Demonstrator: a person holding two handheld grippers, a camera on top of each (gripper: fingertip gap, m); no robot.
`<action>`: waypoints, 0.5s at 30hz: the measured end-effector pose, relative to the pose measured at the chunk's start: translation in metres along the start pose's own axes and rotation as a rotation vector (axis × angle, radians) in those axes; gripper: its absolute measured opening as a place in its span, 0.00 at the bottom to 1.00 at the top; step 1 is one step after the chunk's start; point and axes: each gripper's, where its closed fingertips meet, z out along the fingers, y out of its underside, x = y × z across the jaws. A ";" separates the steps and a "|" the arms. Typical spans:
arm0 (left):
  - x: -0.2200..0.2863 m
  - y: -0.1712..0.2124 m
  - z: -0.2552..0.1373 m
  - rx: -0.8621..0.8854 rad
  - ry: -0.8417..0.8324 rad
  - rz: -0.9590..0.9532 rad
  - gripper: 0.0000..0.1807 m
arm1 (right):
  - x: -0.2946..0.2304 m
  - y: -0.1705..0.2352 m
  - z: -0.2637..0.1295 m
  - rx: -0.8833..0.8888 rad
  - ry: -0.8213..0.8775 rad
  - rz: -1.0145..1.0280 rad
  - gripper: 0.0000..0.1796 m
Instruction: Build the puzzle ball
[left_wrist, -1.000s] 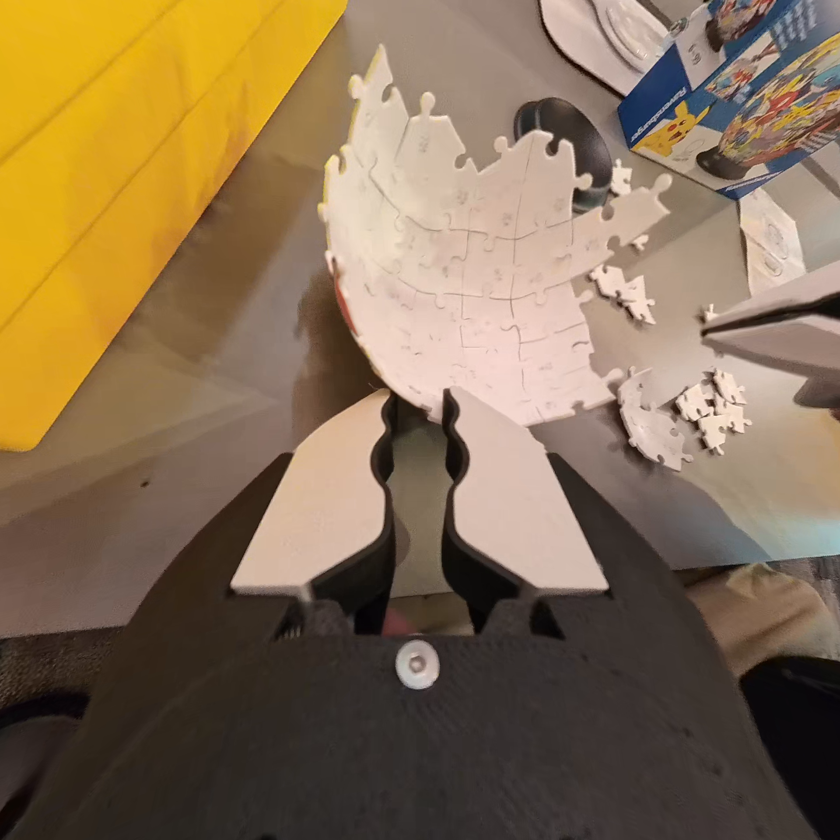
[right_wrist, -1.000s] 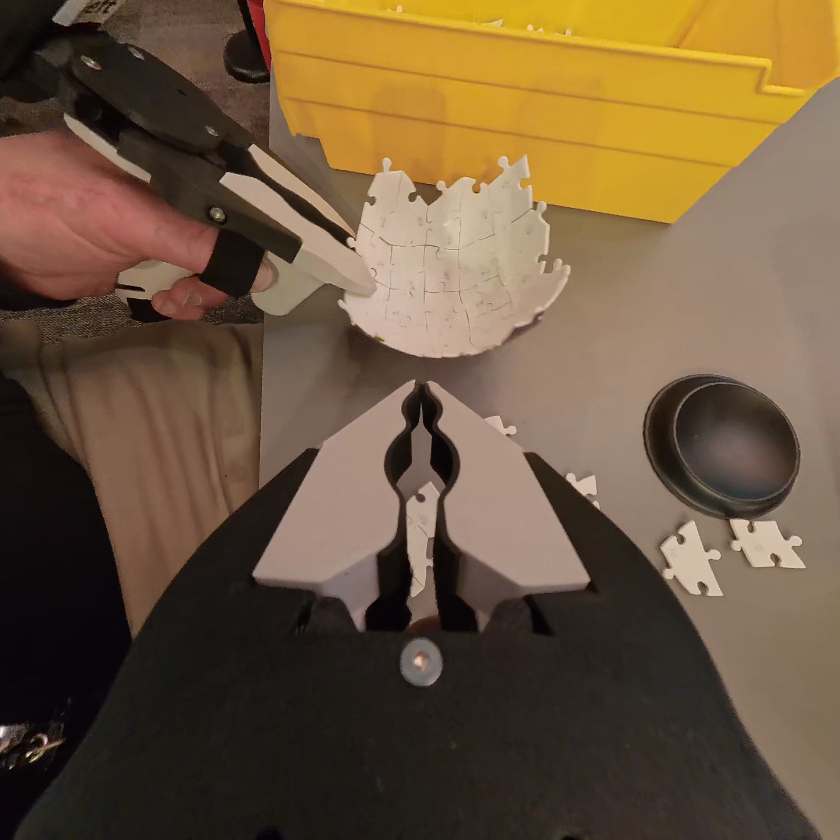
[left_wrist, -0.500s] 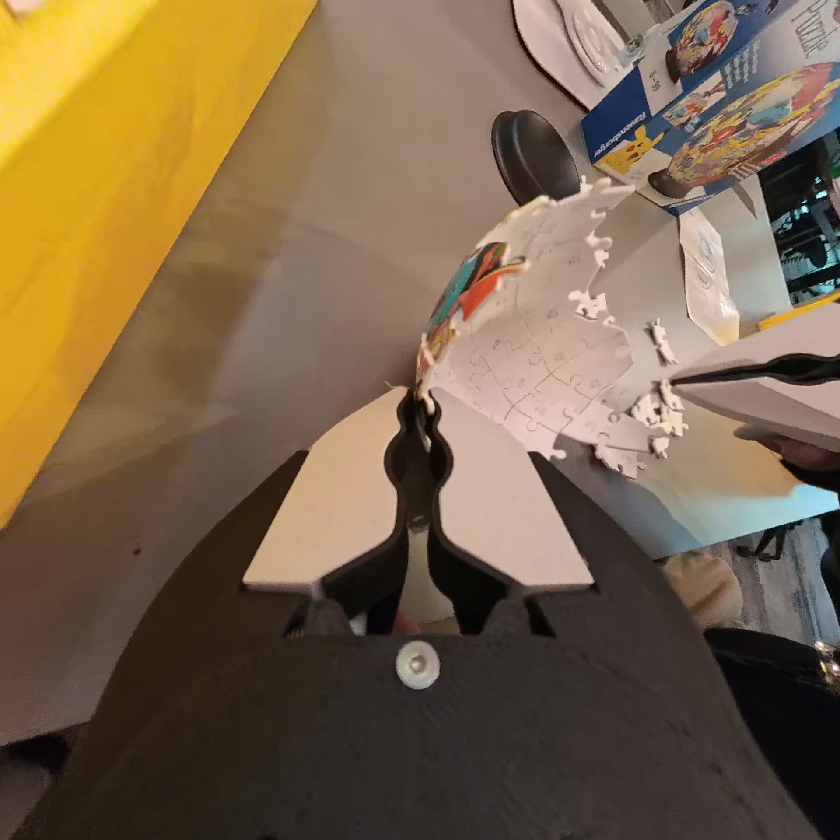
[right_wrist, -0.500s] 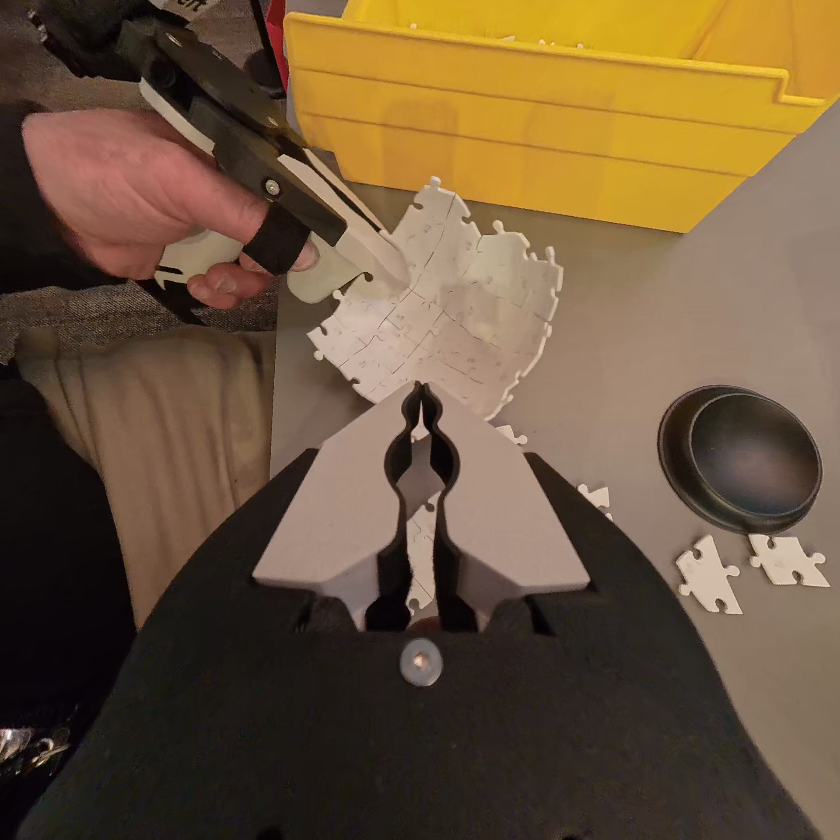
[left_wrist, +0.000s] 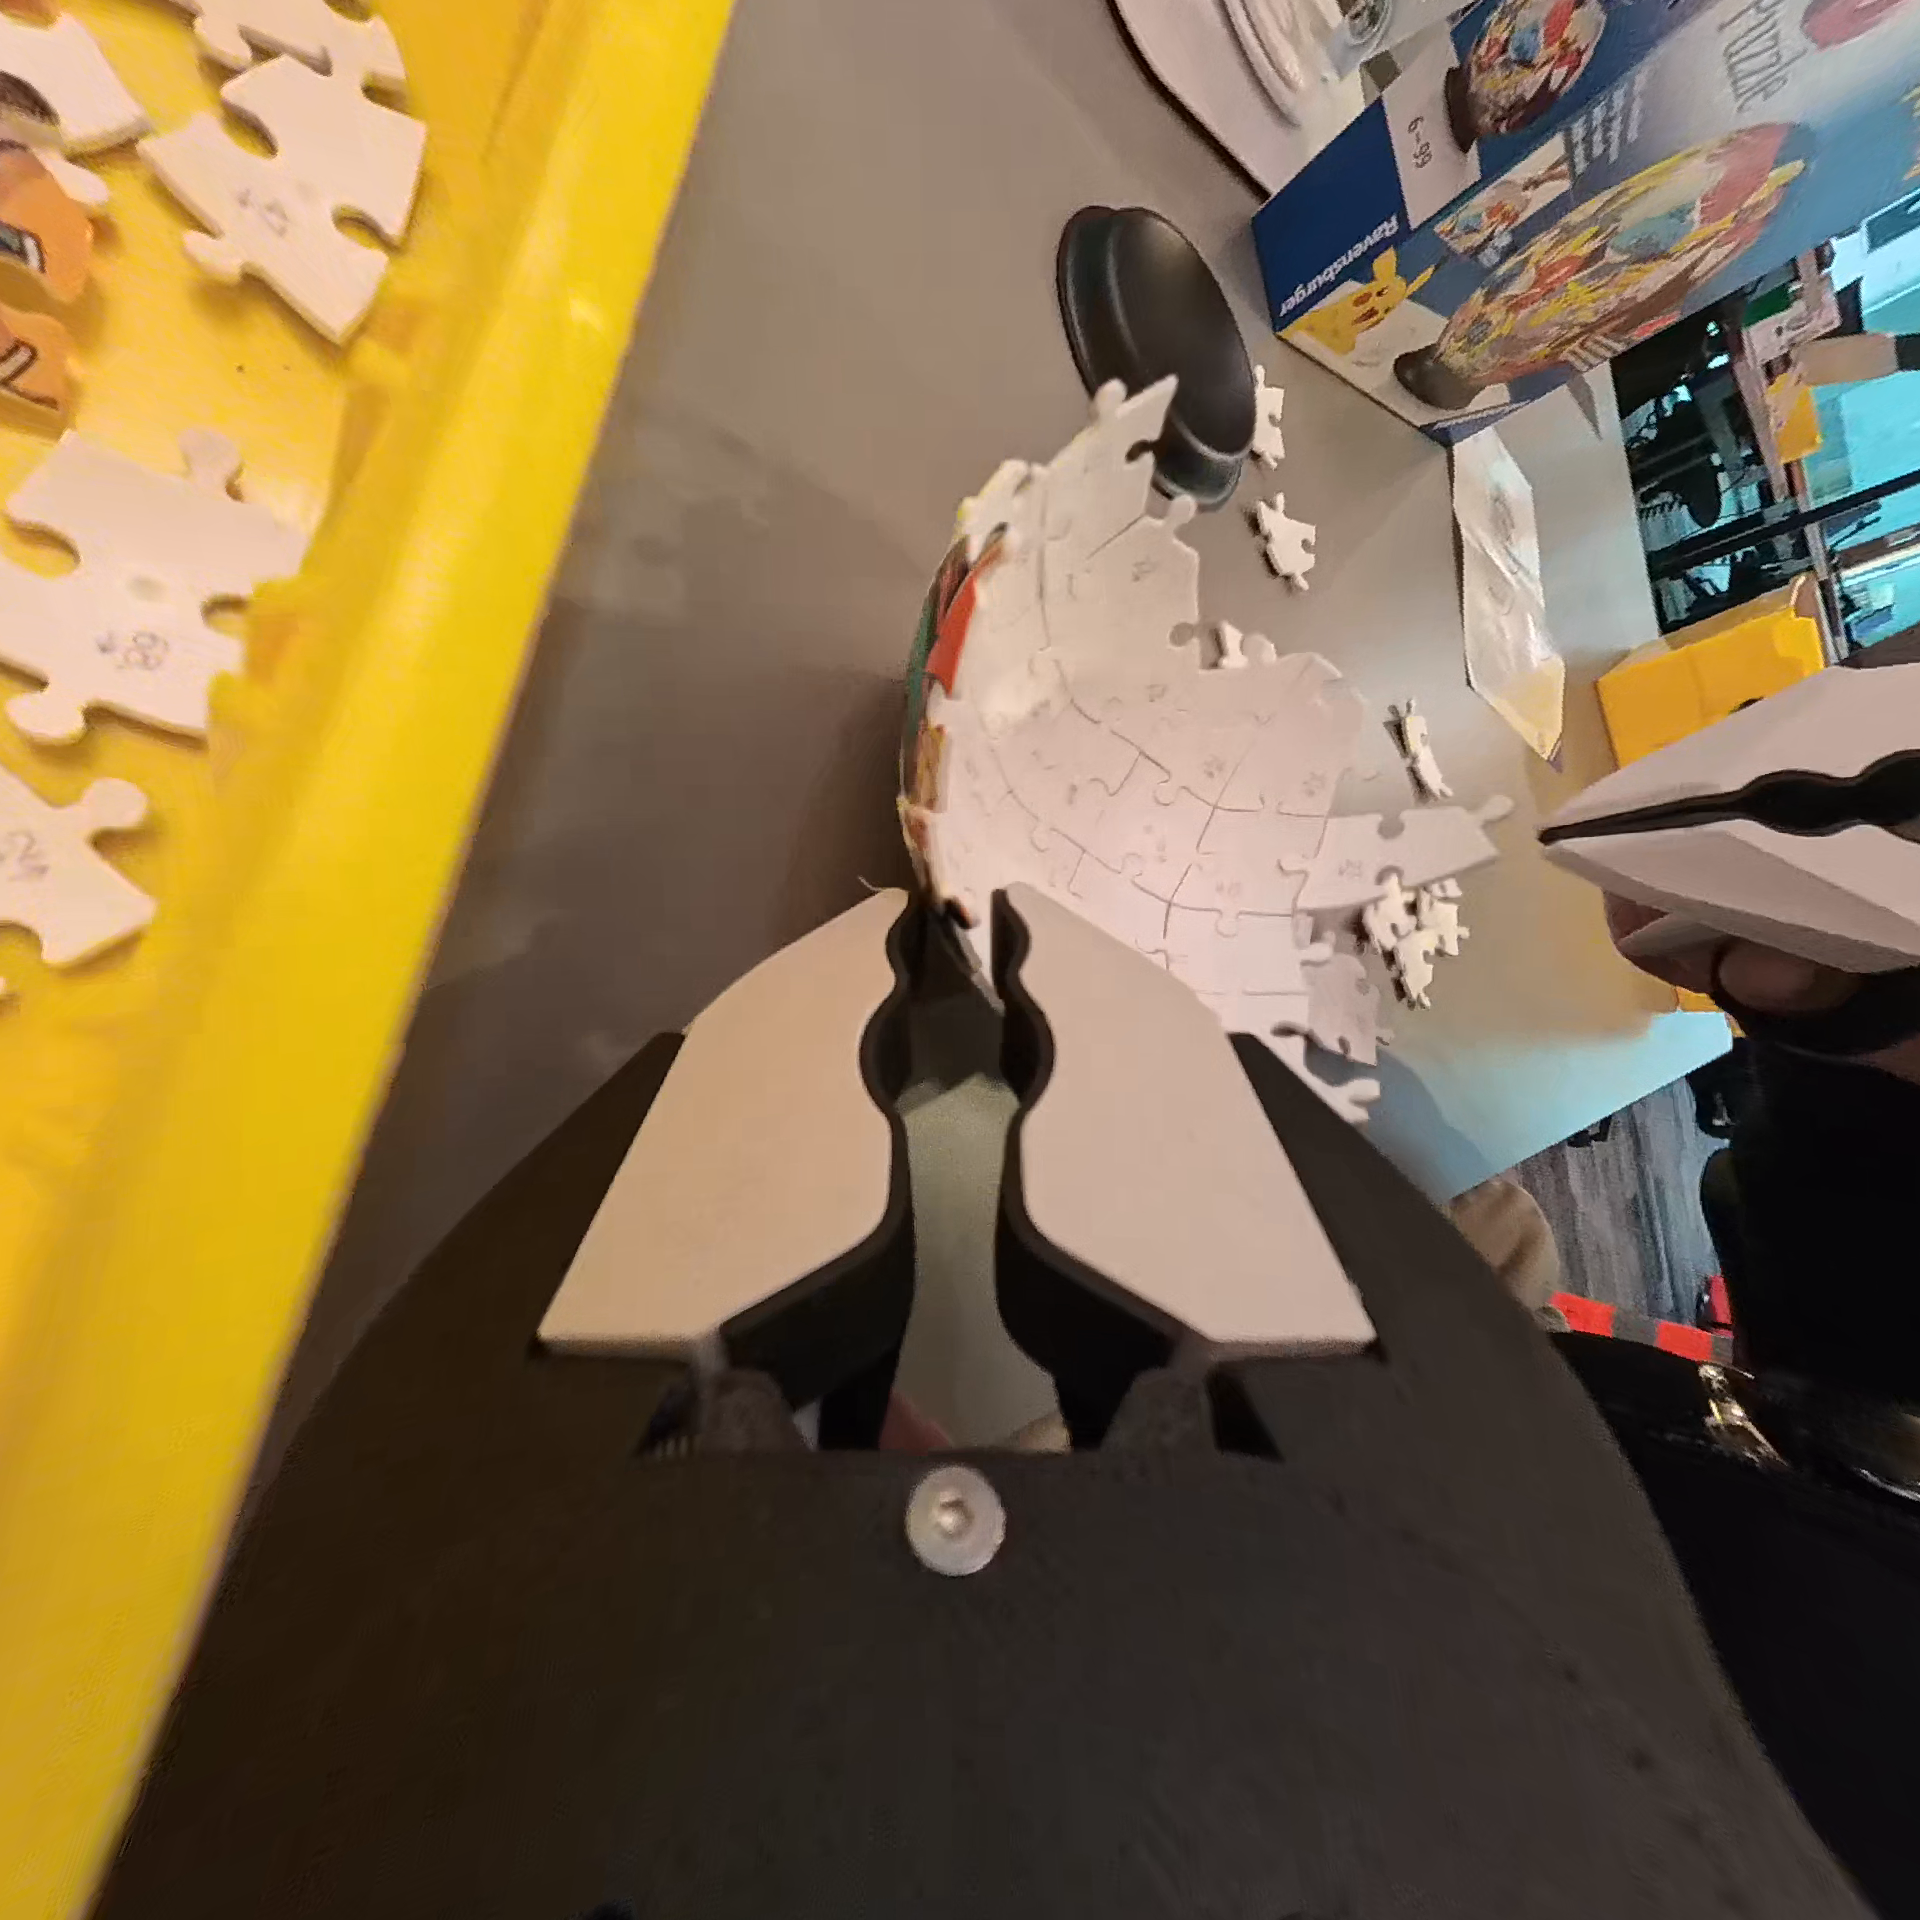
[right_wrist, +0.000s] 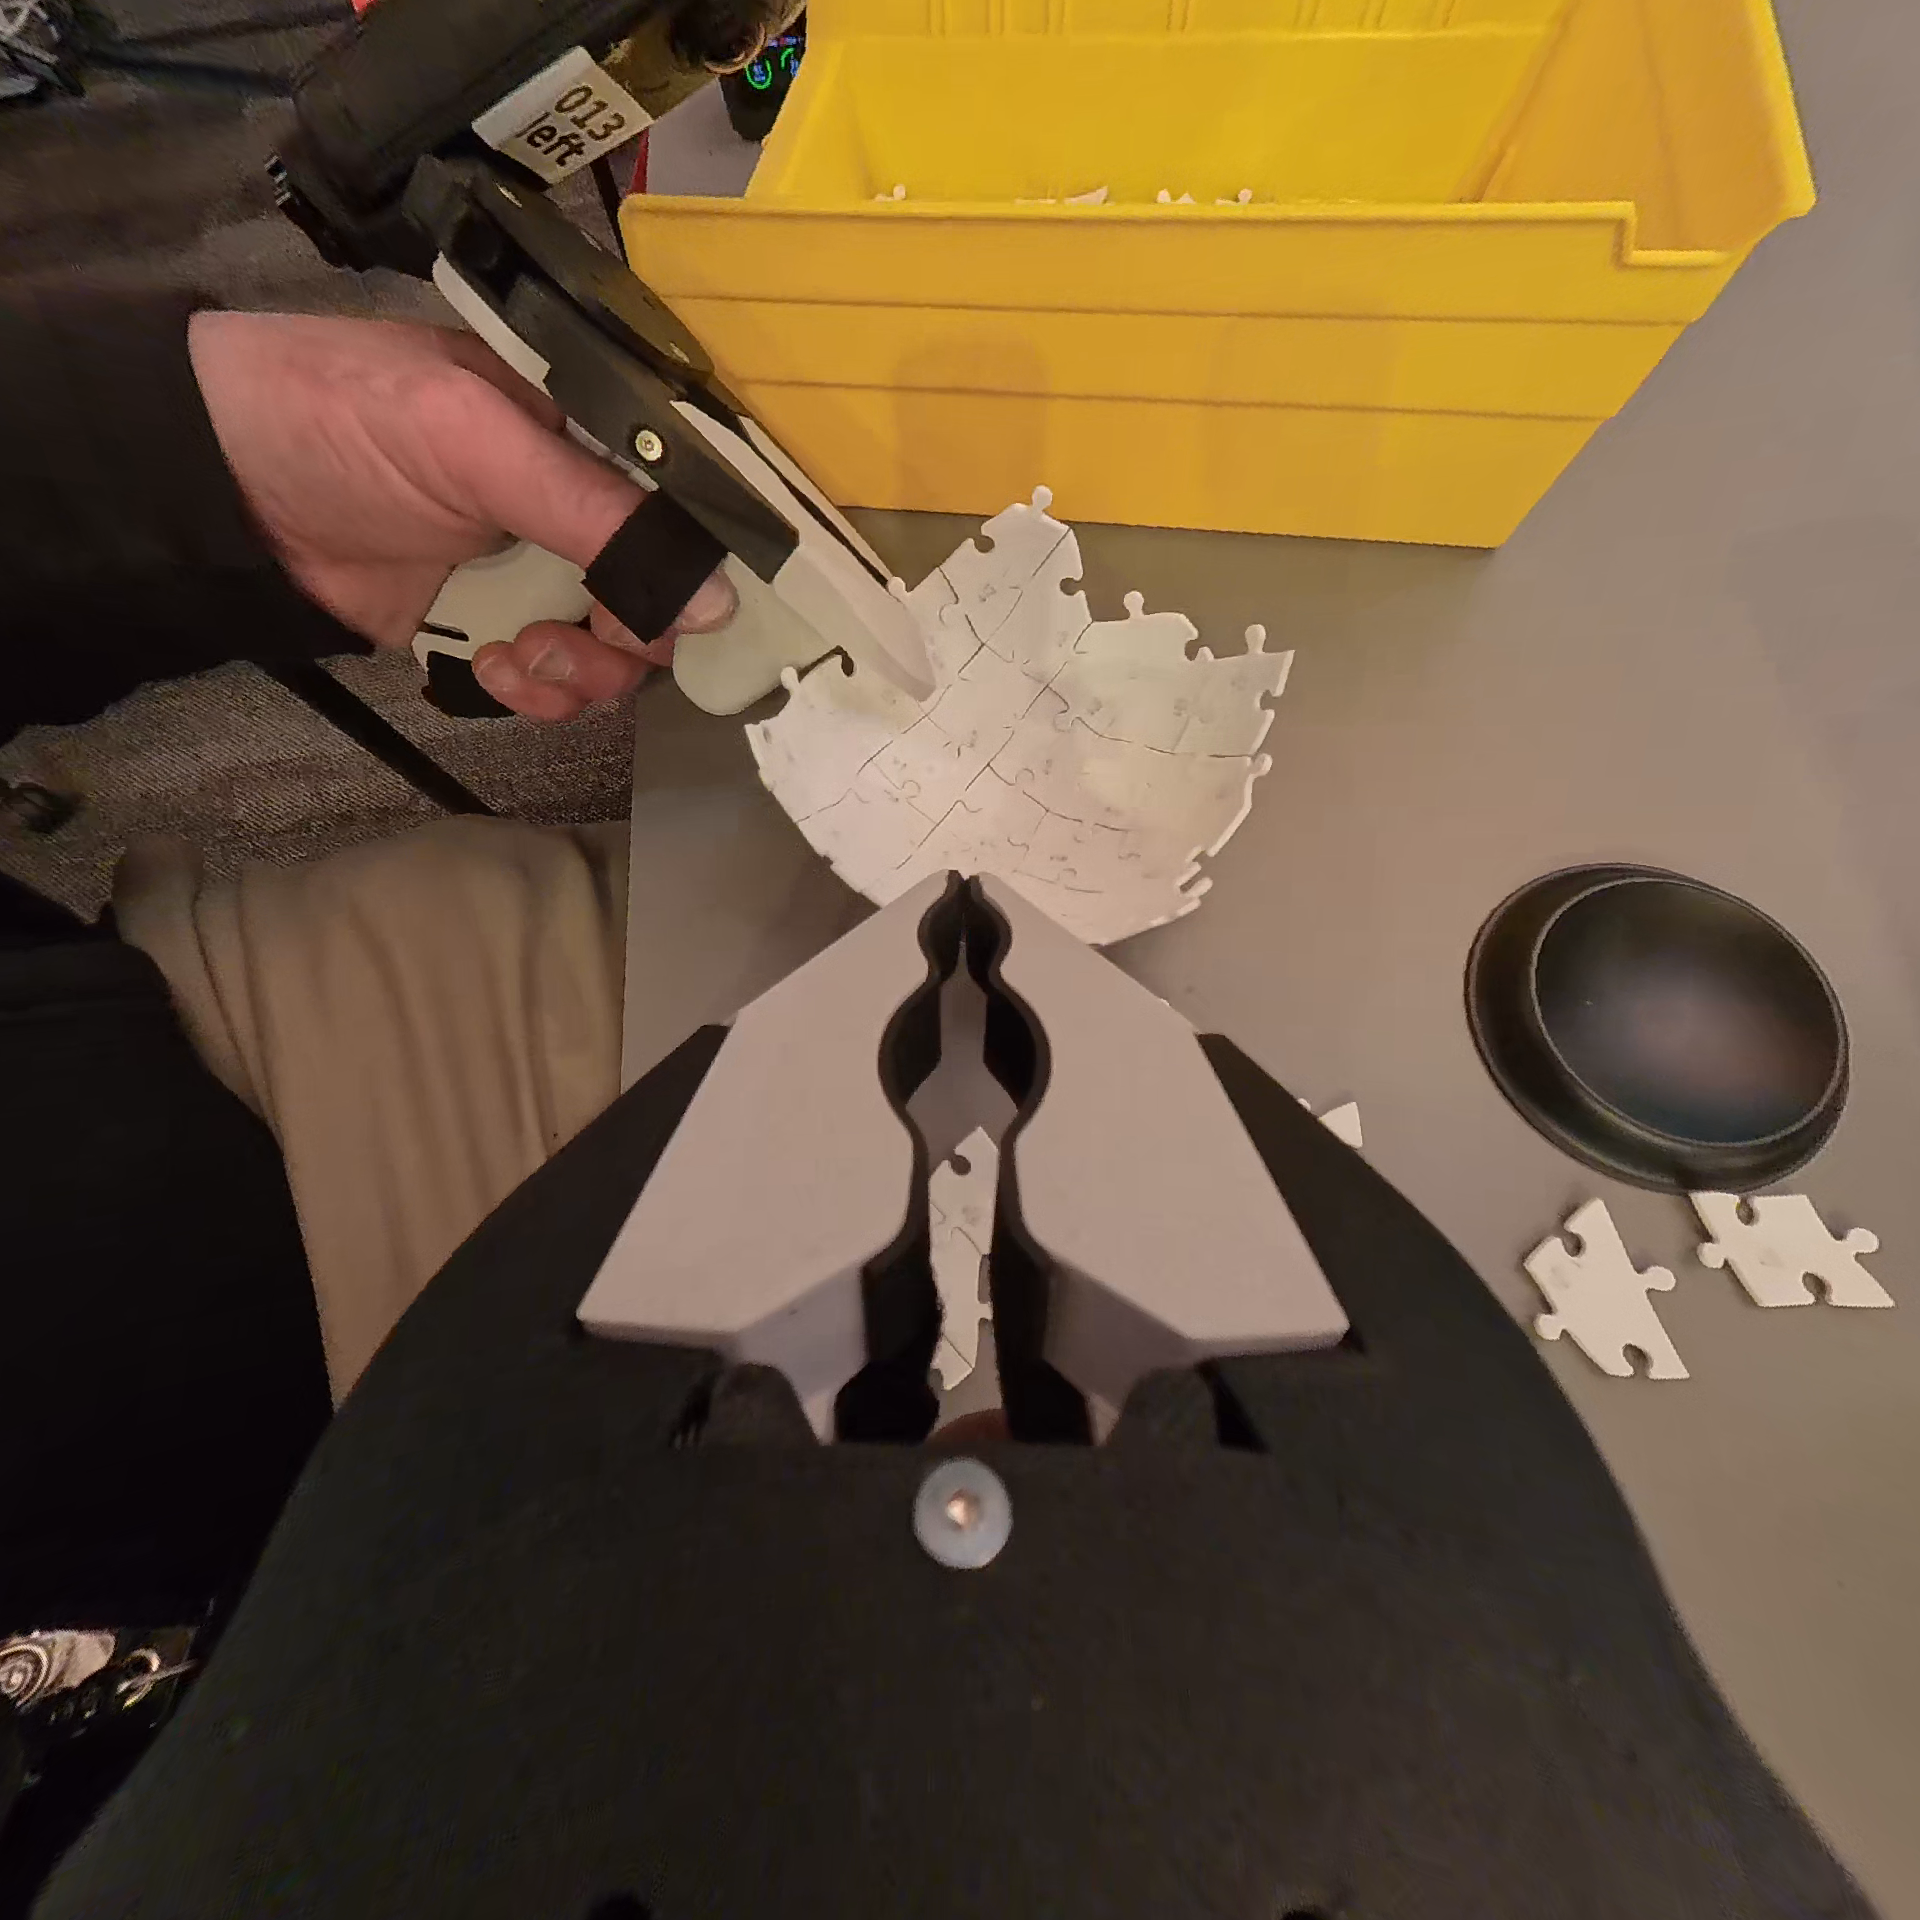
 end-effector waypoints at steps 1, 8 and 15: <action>-0.001 -0.001 -0.001 -0.001 0.002 -0.003 0.08 | 0.000 0.000 0.000 0.002 0.000 0.003 0.00; -0.004 -0.007 -0.004 0.026 0.003 -0.033 0.09 | 0.004 -0.001 -0.003 0.012 0.001 0.018 0.00; -0.004 -0.017 -0.003 0.043 -0.014 0.008 0.12 | 0.005 0.002 -0.002 0.009 0.001 0.023 0.00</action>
